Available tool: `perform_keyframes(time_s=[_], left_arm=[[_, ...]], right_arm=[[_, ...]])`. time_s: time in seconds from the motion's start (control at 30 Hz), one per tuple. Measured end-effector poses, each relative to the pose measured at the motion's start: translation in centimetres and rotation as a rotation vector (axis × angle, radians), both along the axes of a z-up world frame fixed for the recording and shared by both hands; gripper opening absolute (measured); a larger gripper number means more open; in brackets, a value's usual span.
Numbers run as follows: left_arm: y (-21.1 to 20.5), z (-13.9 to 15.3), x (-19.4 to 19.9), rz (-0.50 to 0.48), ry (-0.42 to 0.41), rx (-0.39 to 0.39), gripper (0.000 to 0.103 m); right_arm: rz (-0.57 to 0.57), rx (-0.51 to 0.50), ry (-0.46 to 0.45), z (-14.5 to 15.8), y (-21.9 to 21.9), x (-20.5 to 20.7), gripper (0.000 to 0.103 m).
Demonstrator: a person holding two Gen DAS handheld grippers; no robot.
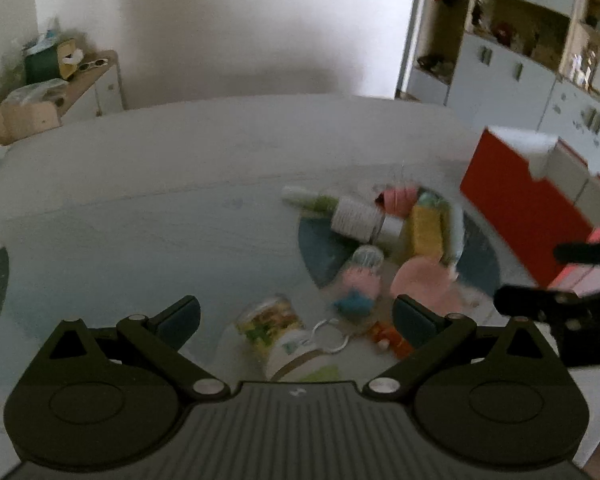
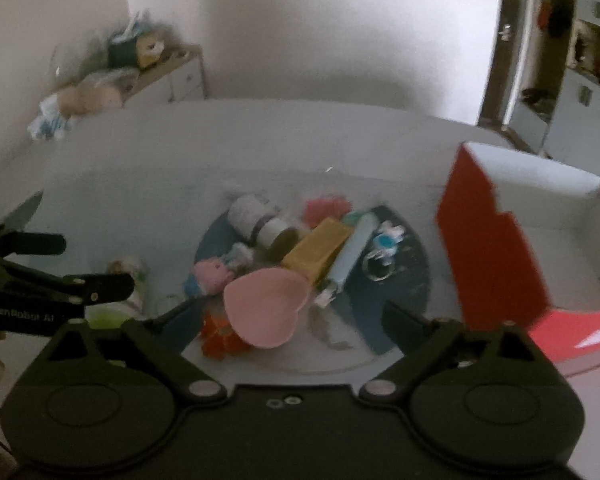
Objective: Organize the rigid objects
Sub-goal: 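Reach the left tool to the glass jar while the right tool reaches the pink heart dish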
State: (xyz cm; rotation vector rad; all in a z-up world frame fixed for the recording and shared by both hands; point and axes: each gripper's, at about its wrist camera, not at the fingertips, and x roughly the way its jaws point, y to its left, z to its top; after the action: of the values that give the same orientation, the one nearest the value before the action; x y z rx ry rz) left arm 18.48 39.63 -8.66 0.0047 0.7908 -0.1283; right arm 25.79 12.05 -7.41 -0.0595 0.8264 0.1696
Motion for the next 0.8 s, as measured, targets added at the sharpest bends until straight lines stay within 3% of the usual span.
perform_keyframes(time_s=[0.23, 0.53, 0.73, 0.8], left_arm=[[-0.8, -2.0, 0.0, -0.029, 0.054, 0.012, 0.103], [-0.7, -3.1, 0.2, 0.000, 0.109, -0.048, 0.102], [-1.2, -3.3, 0.4, -0.008, 0.134, -0.059, 0.092], [-1.2, -3.3, 0.4, -0.005, 0.138, -0.060, 0.084]], right_arm=[[0.013, -0.026, 0.068, -2.6, 1.4, 2.1, 0.086], [-0.023, -0.008, 0.099, -3.8, 2.2, 4.3, 0.078], [-0.058, 0.007, 0.127, -4.4, 2.3, 5.0, 0.072], [-0.063, 0.016, 0.138, -4.5, 2.3, 5.3, 0.070]])
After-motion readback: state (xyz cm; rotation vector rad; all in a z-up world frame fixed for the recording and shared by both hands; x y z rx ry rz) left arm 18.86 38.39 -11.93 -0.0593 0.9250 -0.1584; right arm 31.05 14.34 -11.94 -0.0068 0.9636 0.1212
